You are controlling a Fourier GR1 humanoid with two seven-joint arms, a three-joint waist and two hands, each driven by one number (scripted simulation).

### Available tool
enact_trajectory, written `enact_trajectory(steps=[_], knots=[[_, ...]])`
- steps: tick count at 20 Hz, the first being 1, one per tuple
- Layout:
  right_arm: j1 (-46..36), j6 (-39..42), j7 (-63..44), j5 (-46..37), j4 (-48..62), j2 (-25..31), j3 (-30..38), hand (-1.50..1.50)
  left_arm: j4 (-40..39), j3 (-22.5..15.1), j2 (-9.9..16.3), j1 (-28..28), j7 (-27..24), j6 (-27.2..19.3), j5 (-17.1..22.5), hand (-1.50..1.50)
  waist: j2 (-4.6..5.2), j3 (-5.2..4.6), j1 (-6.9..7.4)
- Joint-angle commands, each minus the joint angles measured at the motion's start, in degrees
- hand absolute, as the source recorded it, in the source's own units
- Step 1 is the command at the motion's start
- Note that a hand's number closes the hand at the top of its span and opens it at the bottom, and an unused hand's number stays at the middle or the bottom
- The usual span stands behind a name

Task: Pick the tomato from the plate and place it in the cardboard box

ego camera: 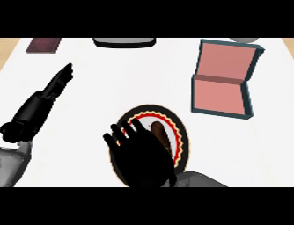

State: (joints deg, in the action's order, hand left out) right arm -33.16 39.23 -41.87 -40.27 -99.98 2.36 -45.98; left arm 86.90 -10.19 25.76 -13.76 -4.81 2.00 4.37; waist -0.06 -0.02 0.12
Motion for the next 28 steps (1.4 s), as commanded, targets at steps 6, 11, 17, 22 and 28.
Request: enact_trajectory(steps=[6, 11, 17, 22, 28], knots=[[3.8, -3.2, -1.9, -9.3, 3.4, -2.3, -5.6, -1.50, 0.4, 1.9, -3.1, 2.0, -1.5, 2.0, -2.9, 0.00, 0.02, 0.02, -0.10], [0.1, -7.7, 0.5, -8.9, 10.2, -2.3, -6.0, -1.50, 0.7, 3.3, -4.2, 2.3, -0.8, 3.5, -4.7, 0.00, 0.06, 0.01, 0.23], [-2.0, -7.0, 1.5, -10.2, 14.8, -2.3, -3.4, -1.50, 3.5, 3.3, -6.4, 3.1, 1.7, 3.5, -6.7, 0.00, 0.03, 0.02, 0.40], [4.9, -7.6, 8.5, -17.7, 13.6, -0.9, -0.7, -1.50, -1.7, 6.2, -7.6, -0.5, -0.3, 4.0, -8.3, 0.00, 0.06, 0.02, -0.20], [1.8, -9.6, 13.1, -16.2, 20.6, -2.3, 0.7, -1.50, -1.1, 8.6, -7.4, 0.8, -1.5, 7.2, -8.0, 0.00, 0.06, 0.02, 0.06]])
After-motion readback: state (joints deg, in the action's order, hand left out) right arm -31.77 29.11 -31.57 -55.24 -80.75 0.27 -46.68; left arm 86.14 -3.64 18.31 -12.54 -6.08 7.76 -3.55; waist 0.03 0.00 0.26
